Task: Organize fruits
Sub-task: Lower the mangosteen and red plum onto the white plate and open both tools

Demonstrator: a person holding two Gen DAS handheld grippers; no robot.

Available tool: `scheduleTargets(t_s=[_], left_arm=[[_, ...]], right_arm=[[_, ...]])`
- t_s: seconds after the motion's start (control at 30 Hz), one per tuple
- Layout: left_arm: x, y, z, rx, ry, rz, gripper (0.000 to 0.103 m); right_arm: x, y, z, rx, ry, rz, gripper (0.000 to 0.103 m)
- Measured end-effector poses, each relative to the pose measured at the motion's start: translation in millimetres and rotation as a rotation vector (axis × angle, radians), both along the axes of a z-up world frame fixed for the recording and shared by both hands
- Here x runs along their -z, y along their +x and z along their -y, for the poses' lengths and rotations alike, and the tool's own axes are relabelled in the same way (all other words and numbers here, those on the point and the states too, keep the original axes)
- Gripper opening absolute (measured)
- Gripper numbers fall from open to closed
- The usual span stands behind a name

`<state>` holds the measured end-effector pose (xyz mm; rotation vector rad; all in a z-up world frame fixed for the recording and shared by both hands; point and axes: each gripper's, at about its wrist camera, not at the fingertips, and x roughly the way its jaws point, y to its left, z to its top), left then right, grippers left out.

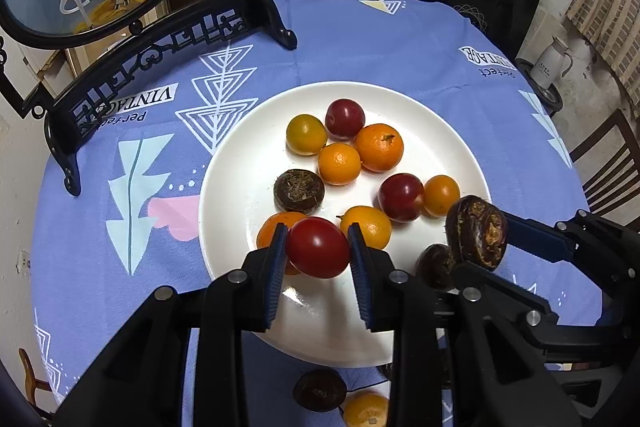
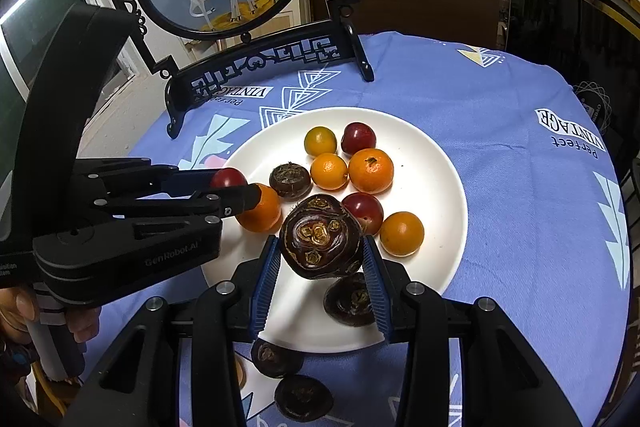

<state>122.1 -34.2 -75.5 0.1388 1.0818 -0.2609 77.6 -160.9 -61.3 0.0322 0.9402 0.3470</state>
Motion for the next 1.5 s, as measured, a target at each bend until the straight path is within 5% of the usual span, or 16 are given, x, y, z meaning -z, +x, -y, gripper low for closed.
scheduleTargets(t_s=[1.03,1.1,1.23,1.5], left_arm=[[7,24,-4,-0.039,0.03,-0.01,0.03],[8,25,-1,-0.045,0.04,-0.009,0.034],[7,27,-5,-0.077,0.054,0.003,0.059],[-5,15,-9,-0.079,0.054,0.027,0.059]], right_arm=[[7,34,-3,0.017,-0.006,-0.01,0.042],[9,37,-3,0.02,-0.003,-0.013,0.043],[9,41,1,0.041,-0.006,-0.002,0.055],[1,16,21,0.055,0.023,0.001,0.058]])
